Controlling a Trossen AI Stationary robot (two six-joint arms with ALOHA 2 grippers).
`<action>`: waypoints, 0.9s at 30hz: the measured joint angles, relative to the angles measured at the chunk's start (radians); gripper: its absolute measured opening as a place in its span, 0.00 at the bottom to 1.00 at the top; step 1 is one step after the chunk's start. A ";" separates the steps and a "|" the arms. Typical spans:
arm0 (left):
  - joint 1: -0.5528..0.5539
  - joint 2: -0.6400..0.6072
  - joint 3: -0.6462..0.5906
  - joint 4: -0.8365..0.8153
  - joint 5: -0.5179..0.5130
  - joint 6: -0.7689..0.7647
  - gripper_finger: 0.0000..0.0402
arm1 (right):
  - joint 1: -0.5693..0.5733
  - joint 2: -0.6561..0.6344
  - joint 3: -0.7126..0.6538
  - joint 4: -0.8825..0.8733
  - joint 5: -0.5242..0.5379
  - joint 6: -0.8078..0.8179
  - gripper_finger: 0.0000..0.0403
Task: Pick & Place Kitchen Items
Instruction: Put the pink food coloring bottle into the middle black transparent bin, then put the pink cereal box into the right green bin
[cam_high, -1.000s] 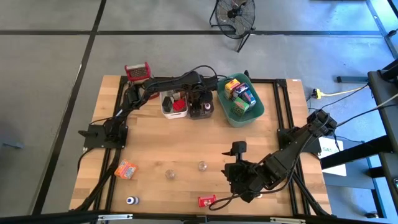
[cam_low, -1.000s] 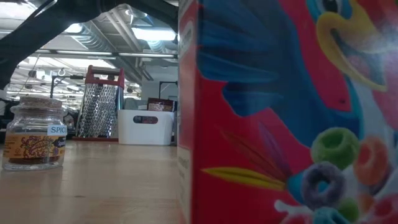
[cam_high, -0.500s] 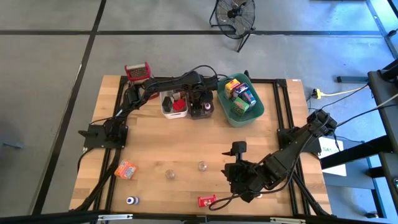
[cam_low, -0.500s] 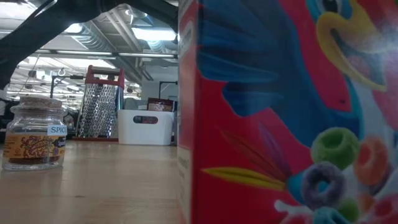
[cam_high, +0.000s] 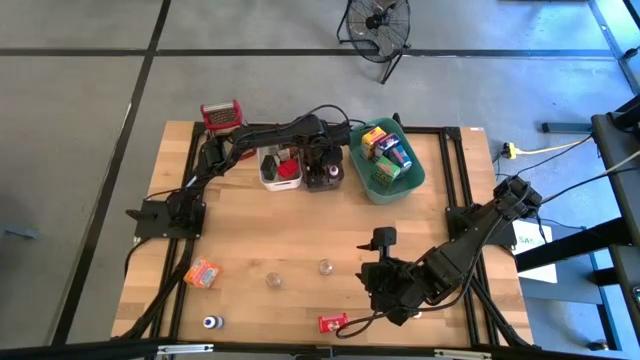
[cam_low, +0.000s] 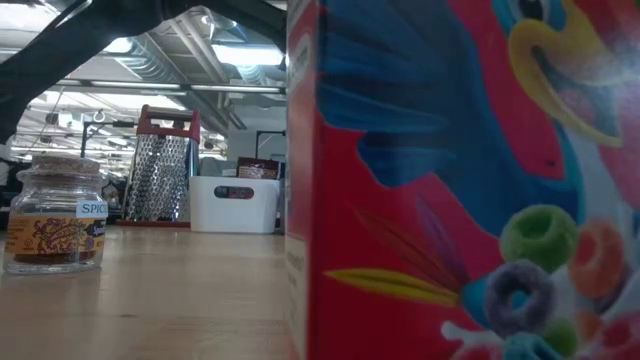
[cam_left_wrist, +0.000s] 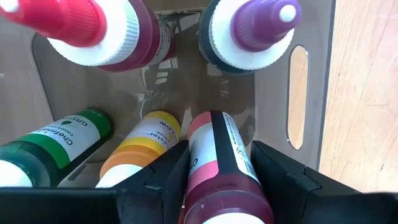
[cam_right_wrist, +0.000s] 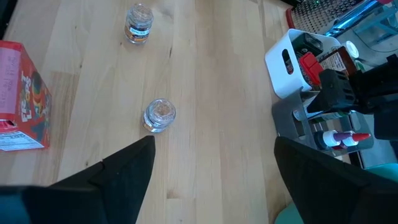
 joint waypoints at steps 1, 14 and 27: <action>0.000 0.000 0.000 -0.001 0.000 0.003 0.41 | 0.000 0.000 0.000 0.000 0.000 0.000 0.83; 0.000 0.000 0.000 -0.007 -0.001 0.003 0.43 | 0.000 0.000 0.000 0.000 -0.015 0.000 0.83; 0.000 0.000 0.000 -0.007 -0.005 -0.003 0.54 | 0.000 0.000 0.000 -0.019 -0.016 0.017 0.83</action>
